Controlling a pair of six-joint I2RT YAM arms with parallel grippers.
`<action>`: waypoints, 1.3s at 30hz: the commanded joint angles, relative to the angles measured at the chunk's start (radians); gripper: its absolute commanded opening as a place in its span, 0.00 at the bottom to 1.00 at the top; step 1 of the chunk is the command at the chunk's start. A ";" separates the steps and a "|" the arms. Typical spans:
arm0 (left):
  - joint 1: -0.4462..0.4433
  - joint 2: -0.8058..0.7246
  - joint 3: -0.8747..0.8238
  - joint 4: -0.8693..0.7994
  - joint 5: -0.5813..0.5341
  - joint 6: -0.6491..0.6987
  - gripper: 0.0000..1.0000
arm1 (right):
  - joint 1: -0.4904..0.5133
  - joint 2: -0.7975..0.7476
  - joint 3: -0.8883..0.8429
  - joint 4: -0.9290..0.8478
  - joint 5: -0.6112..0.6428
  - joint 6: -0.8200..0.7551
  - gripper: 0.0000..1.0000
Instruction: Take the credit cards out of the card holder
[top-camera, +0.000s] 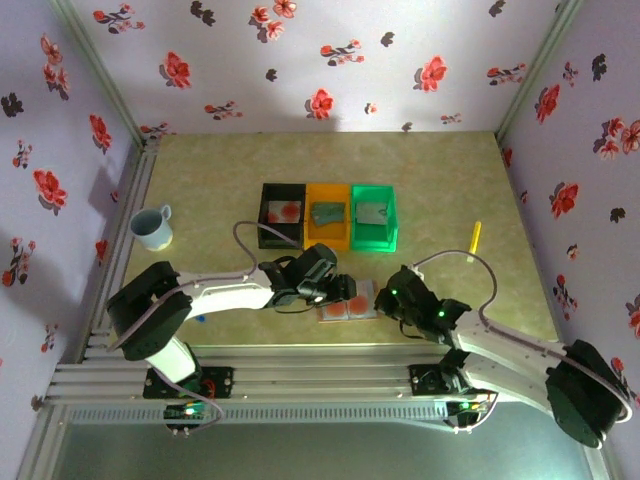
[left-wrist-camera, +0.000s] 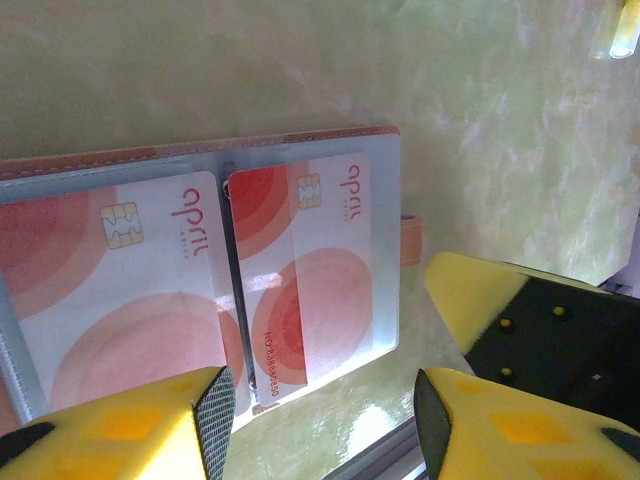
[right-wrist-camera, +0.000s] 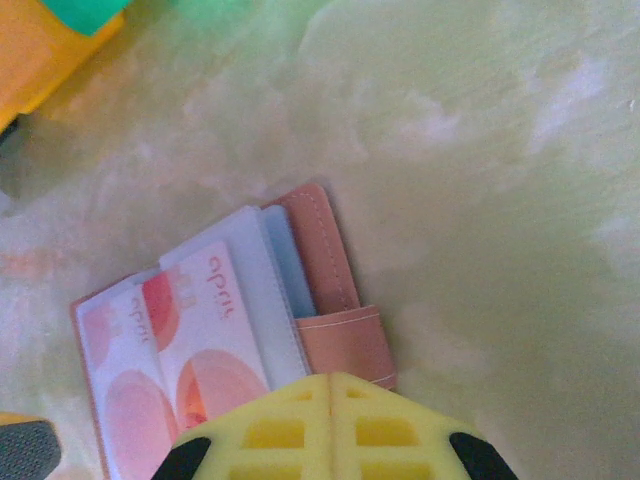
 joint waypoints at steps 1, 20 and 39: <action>-0.006 0.016 0.019 0.004 0.004 -0.013 0.52 | -0.006 0.040 0.030 0.040 -0.027 -0.019 0.00; -0.006 0.028 0.023 0.009 0.006 -0.011 0.52 | -0.005 0.061 0.064 0.035 -0.018 -0.034 0.00; -0.006 0.062 0.049 0.020 0.020 -0.014 0.52 | -0.009 0.165 -0.021 0.132 -0.002 -0.008 0.00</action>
